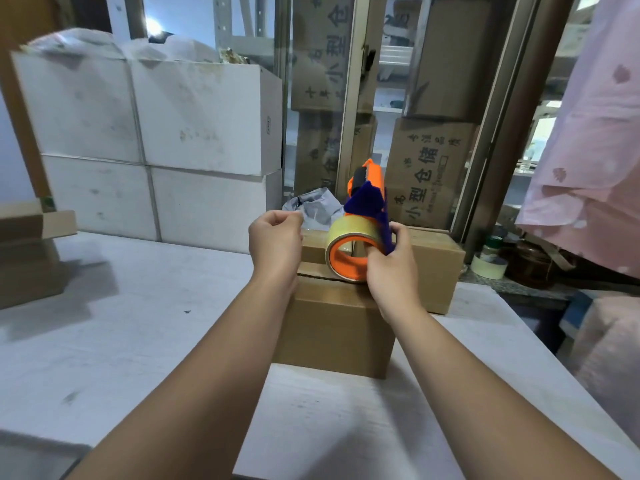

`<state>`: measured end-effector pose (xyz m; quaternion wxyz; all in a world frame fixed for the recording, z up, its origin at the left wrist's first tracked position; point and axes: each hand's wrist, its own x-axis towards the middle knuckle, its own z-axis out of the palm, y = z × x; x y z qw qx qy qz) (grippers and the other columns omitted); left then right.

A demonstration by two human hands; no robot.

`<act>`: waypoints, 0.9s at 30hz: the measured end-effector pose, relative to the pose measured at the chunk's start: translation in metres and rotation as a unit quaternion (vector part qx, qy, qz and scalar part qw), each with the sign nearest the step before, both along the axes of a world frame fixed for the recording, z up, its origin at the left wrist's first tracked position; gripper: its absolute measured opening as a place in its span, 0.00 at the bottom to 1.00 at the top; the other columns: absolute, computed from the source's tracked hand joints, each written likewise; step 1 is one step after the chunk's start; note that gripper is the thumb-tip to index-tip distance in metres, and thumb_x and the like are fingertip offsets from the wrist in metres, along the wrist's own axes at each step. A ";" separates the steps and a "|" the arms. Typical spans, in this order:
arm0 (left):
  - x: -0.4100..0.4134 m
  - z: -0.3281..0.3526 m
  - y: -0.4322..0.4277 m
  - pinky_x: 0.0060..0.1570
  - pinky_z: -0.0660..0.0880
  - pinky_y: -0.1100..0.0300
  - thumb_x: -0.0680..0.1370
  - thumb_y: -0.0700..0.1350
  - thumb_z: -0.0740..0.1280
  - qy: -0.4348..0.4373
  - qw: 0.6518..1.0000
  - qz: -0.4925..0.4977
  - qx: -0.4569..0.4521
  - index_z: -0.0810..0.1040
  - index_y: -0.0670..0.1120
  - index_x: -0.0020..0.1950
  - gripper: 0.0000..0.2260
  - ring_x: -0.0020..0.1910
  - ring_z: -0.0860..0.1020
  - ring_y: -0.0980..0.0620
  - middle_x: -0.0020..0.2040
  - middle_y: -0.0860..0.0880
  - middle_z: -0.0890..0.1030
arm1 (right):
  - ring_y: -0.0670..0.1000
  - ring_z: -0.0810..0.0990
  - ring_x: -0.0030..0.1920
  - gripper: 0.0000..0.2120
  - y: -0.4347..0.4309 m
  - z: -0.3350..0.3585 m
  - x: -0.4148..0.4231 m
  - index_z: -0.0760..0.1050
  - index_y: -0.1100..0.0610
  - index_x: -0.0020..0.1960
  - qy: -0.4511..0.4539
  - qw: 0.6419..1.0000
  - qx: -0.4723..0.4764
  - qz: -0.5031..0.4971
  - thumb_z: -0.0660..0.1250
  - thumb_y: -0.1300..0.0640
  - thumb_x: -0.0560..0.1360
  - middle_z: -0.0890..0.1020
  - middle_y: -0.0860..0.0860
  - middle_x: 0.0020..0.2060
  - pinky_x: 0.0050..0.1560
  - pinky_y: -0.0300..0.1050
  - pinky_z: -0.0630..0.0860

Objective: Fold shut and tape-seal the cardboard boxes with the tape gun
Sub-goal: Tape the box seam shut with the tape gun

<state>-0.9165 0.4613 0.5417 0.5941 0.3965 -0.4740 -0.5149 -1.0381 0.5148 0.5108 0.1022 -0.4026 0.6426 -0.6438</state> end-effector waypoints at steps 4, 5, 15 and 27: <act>0.016 -0.009 -0.002 0.43 0.68 0.61 0.77 0.43 0.67 -0.008 1.000 0.001 0.026 0.77 0.47 0.40 0.06 0.37 0.71 0.54 0.40 0.51 0.78 | 0.51 0.75 0.48 0.21 0.002 0.001 0.002 0.67 0.45 0.57 0.048 0.999 0.001 0.010 0.63 0.66 0.71 0.77 0.46 0.49 0.42 0.41 0.69; 0.021 -0.011 -0.003 0.40 0.67 0.62 0.77 0.42 0.66 -0.011 0.999 0.004 0.033 0.77 0.47 0.39 0.07 0.36 0.71 0.55 0.40 0.51 0.78 | 0.51 0.75 0.49 0.22 0.002 0.000 0.002 0.67 0.46 0.58 0.061 0.998 0.003 0.015 0.63 0.67 0.70 0.78 0.47 0.50 0.44 0.42 0.69; 0.040 -0.030 -0.001 0.35 0.68 0.65 0.78 0.40 0.65 -0.040 0.999 0.015 0.016 0.76 0.46 0.38 0.08 0.37 0.78 0.53 0.36 0.50 0.78 | 0.52 0.78 0.47 0.22 0.005 0.001 0.006 0.72 0.43 0.52 0.048 0.995 -0.026 0.080 0.65 0.68 0.67 0.81 0.46 0.45 0.49 0.49 0.75; 0.034 -0.049 -0.003 0.33 0.66 0.64 0.78 0.48 0.63 -0.254 0.957 0.114 -0.081 0.75 0.50 0.44 0.05 0.43 0.80 0.54 0.40 0.52 0.82 | 0.43 0.76 0.43 0.16 0.007 0.004 0.003 0.72 0.45 0.54 -0.008 0.997 -0.034 0.075 0.67 0.63 0.73 0.79 0.42 0.44 0.43 0.38 0.73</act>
